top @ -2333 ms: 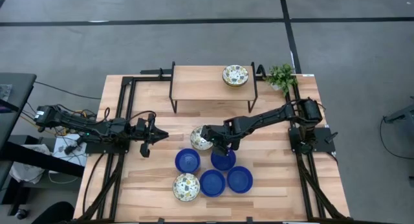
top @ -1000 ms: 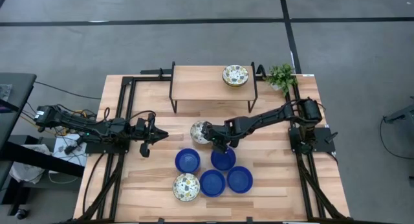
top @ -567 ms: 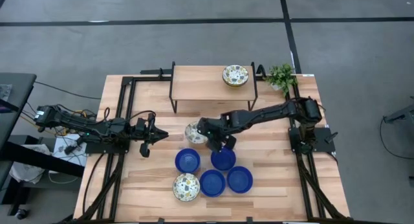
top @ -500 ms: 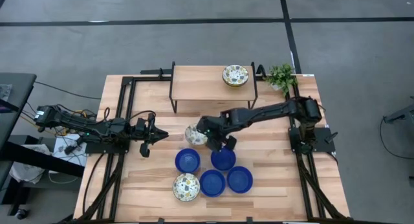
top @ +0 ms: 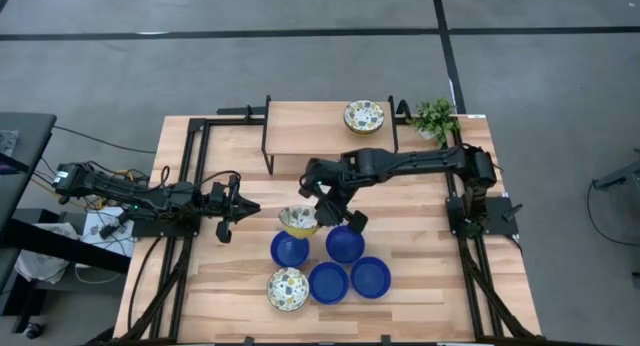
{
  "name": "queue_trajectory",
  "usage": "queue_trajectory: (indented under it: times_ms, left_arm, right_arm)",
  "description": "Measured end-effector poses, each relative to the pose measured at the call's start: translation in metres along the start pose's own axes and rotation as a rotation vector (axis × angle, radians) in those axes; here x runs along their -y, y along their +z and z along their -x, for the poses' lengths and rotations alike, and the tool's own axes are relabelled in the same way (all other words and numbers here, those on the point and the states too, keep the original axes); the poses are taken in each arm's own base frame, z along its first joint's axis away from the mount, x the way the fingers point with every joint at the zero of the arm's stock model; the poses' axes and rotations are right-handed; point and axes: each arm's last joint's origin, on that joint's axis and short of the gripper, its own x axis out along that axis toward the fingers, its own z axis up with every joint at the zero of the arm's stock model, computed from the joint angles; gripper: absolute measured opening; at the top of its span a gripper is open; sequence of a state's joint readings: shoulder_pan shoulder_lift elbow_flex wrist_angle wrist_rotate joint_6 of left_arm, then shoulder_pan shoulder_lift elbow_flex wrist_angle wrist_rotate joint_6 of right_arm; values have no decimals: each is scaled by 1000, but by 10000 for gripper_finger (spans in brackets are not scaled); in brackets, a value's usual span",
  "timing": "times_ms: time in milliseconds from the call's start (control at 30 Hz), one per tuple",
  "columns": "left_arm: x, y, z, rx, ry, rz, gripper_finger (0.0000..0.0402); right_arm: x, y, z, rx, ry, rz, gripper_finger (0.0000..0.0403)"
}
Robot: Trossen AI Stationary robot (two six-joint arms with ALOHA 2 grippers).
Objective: Pick & Place Mini bowls
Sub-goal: Stack the bowl on top of the yellow bowl on the shelf
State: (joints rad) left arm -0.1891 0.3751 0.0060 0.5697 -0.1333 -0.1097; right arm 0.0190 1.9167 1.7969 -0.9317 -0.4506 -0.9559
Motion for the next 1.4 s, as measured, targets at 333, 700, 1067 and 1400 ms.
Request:
queue_trajectory:
  times_ms: [333, 700, 1067, 1400]
  left_arm:
    - [0, 0, 0, 0, 0, 0, 39]
    - [0, 0, 0, 0, 0, 0, 39]
    - [0, 0, 0, 0, 0, 0, 39]
    - [0, 0, 0, 0, 0, 0, 39]
  right_arm:
    - [2, 27, 23, 253, 104, -79, 0]
    - [-9, 39, 14, -29, -85, -60, 0]
    - [-22, 51, 57, -588, -372, 23, 0]
    - [-10, 23, 114, -837, -482, -138, 0]
